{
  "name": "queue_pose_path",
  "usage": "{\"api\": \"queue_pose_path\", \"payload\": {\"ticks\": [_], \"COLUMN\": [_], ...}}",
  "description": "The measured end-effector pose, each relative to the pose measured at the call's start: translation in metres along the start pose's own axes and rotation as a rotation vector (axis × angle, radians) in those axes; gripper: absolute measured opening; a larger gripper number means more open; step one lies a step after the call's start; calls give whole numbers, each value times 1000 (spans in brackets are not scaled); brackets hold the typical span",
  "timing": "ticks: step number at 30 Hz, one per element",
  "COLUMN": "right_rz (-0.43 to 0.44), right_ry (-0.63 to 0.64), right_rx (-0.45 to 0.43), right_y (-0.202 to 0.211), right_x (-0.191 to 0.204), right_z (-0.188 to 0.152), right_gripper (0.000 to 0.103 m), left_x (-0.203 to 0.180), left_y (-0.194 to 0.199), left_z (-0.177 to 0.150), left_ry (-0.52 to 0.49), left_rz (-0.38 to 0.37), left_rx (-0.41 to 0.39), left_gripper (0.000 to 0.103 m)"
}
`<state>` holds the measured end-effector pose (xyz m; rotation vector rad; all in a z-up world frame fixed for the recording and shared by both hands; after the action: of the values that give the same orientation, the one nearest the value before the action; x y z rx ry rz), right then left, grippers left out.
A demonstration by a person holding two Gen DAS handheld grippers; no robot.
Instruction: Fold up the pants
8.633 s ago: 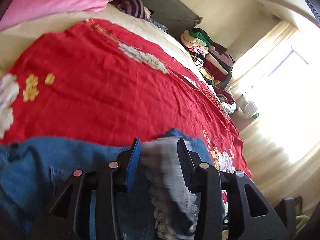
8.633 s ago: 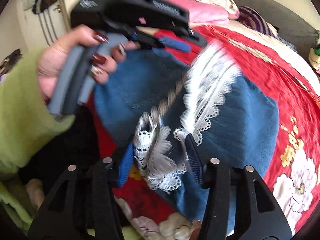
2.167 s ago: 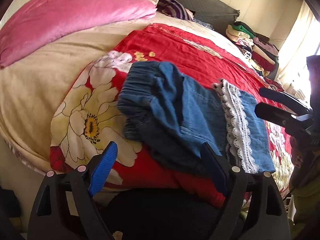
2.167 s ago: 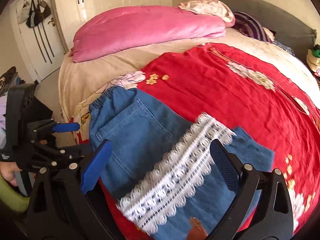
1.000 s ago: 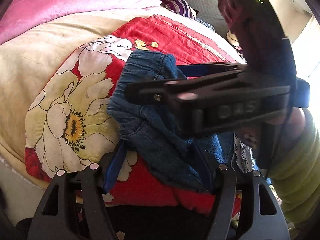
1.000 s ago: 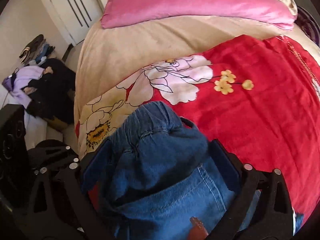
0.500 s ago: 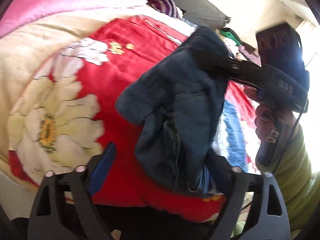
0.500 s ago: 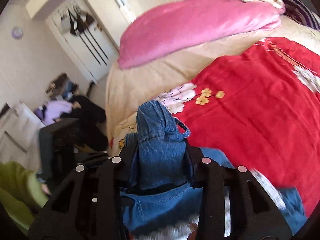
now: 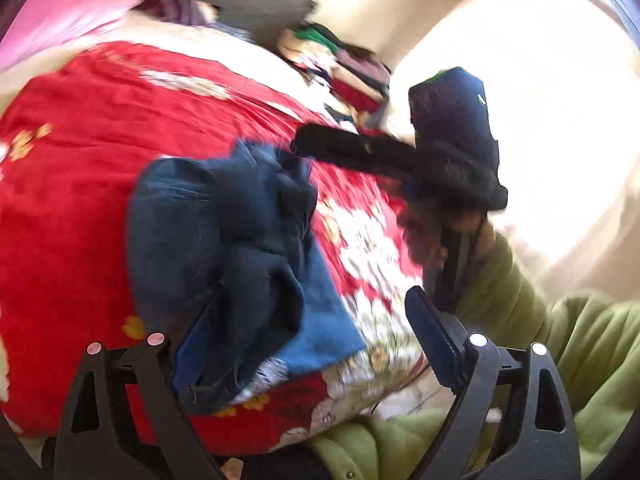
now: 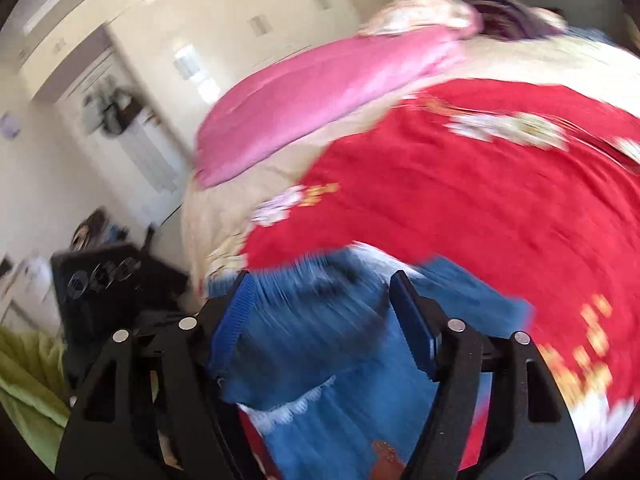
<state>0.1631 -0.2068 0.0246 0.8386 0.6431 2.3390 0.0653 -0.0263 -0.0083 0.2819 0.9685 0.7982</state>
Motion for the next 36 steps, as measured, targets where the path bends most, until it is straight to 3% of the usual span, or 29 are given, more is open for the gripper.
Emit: {"api": "queue_pose_path", "payload": {"ticks": [3,7,10,13,17,21,23,26,28,32,35,36], "right_rz": [-77,-90,-151,-254,-275,-214,-216,-205,-203,-200,-191,-179], "right_ry": [-55,-84,-99,-131,-96,-82,-37,56,106,177,199,206], "right_rx": [1,63,168,271,243,114,98,119,149,229,306,346], "right_y": [14,3,-19,-33,-21,7,7,-18,-36,-72,-93,-101], "right_x": [-15,-16,-25,-41,-35,-28,-22,-10,-3,3,0,0], "right_z": [-21,-44,-61,-73,-65,-40,-28,-2,7,17,11,5], "right_gripper": [66,66,66,66,68,70,70,66,40,36,36,31], "left_x": [-5,0,-4,-5,-6,13,24,27,26,19,16,17], "left_y": [-25,-51,-51,-46,-14,16,16,14,-4,-28,-33,-31], "left_z": [-11,-30,-34,-34,-19,0,6,6,3,-20,-32,-33], "left_ry": [-33,-79,-111,-108,-108,-49,-14,-2,-34,-118,-163,-161], "left_rz": [48,198,228,209,207,295,348,343,373,400,428,423], "left_rx": [78,165,166,157,74,-18,-13,2,36,132,150,148], "left_gripper": [89,89,89,89,89,86,55,28,20,17,17,17]}}
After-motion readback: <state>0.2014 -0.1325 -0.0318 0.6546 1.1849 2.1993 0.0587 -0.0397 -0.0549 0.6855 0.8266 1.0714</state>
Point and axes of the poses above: each gripper's, at about its wrist camera, not at the fingertips, and y roughly against the way its jaws point, x to its left, z to its top, the point moved 2 cm from there along -y, roughly the way its jaws point, and after that the axes turned 7 degrees about y, right-handed, at the moved point
